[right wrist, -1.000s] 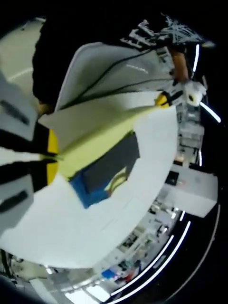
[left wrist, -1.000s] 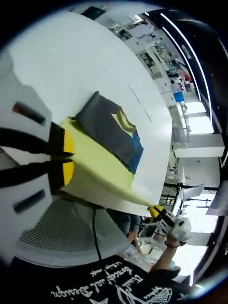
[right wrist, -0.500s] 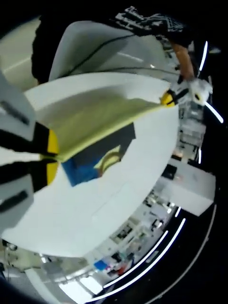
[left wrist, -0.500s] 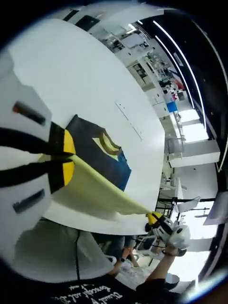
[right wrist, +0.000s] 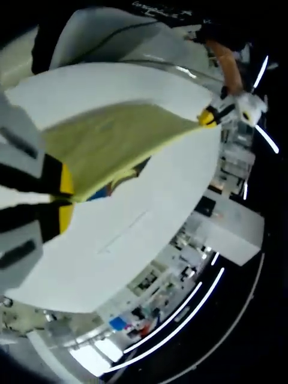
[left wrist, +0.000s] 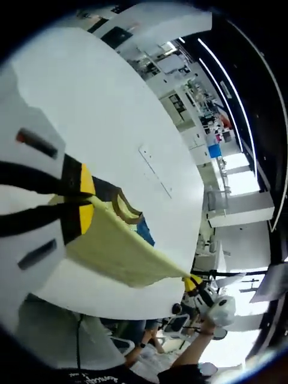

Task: Fold the garment on the visible template until the final outline fits inside the template.

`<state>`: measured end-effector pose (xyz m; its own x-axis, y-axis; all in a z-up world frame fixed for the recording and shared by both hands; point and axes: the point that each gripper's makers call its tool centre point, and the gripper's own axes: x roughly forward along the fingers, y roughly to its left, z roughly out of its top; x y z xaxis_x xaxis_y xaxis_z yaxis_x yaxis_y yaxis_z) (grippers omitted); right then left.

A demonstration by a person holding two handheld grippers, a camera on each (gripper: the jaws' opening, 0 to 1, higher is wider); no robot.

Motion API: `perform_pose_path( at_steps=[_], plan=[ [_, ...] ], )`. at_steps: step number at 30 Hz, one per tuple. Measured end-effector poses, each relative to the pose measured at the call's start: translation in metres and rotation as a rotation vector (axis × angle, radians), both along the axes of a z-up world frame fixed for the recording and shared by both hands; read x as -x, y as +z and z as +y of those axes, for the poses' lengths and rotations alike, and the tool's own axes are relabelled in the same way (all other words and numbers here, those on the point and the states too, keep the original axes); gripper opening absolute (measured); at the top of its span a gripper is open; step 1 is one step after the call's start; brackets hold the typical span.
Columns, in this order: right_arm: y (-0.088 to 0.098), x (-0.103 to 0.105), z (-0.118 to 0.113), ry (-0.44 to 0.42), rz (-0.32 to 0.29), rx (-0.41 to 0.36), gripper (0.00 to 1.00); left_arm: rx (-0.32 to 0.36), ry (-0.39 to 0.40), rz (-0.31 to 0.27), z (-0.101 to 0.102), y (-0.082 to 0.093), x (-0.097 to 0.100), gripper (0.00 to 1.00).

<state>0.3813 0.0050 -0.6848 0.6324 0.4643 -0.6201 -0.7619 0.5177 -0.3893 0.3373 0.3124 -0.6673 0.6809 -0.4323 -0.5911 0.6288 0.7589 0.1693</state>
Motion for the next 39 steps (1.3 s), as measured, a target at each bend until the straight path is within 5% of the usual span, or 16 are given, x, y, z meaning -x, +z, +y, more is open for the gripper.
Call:
perform_pose_path(
  at_steps=[14, 26, 32, 39],
  plan=[
    [-0.016, -0.052, 0.009, -0.03, -0.035, 0.015, 0.0, 0.002, 0.06, 0.009, 0.014, -0.02, -0.059, 0.0],
    [-0.056, -0.082, 0.015, -0.064, 0.03, 0.039, 0.0, 0.025, 0.103, 0.104, 0.026, -0.074, -0.093, 0.0],
    [-0.087, -0.091, 0.017, -0.044, 0.065, 0.146, 0.0, 0.02, 0.114, 0.13, 0.025, -0.101, -0.106, 0.0],
    [-0.114, -0.107, 0.019, -0.064, 0.11, 0.134, 0.0, -0.023, 0.102, 0.154, 0.028, -0.129, -0.12, 0.0]
  ],
)
